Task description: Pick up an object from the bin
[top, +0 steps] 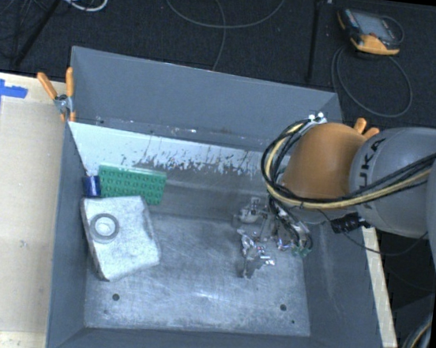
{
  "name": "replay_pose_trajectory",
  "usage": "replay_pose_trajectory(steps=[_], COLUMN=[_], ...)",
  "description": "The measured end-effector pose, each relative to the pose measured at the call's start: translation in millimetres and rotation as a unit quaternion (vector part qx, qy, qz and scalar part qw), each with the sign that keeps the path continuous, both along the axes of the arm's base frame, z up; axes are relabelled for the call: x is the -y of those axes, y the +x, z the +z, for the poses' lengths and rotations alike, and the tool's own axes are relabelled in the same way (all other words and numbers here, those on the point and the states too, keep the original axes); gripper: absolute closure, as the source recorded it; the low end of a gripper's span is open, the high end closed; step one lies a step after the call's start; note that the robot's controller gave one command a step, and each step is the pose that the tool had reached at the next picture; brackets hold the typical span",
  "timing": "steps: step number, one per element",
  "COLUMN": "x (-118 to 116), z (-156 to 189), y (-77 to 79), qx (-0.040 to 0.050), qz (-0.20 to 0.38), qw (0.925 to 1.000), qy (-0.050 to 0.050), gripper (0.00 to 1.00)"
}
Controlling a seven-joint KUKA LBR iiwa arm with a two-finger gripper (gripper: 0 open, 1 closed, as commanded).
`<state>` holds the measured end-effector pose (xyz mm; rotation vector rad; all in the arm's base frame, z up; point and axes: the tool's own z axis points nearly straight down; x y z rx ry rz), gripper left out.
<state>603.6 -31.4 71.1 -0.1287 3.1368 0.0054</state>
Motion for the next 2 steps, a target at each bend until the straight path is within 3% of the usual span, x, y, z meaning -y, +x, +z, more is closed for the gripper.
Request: replay_pose_trajectory(steps=[1, 2], x=[1, 24], z=[2, 143], y=[0.3, -15.0], qx=[0.0006, 0.0036], qz=[-0.001, 0.089], qw=[1.0, 0.996], qy=[-0.001, -0.003], gripper=[1.0, 1.0])
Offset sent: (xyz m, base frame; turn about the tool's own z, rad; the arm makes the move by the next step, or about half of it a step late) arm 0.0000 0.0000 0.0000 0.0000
